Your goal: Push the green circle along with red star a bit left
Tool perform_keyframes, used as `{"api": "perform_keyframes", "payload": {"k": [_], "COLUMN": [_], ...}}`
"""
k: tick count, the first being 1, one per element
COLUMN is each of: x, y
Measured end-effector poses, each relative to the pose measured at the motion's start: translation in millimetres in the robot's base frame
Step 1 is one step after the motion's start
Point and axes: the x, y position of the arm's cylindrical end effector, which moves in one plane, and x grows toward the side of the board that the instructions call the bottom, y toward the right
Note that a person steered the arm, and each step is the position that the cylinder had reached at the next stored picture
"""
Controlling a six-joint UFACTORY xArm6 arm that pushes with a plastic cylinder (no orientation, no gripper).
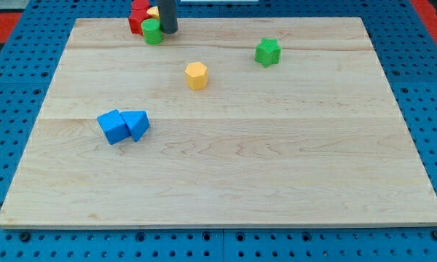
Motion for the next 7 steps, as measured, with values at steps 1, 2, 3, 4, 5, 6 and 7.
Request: {"api": "perform_keyframes", "payload": {"k": [1,2,3,4,5,6,7], "x": [10.6,25.1,27.8,33.6,34.2,34.2,34.0], "y": [0.0,-1.0,-3.8,-36.0,-70.0,-100.6,-130.5]}}
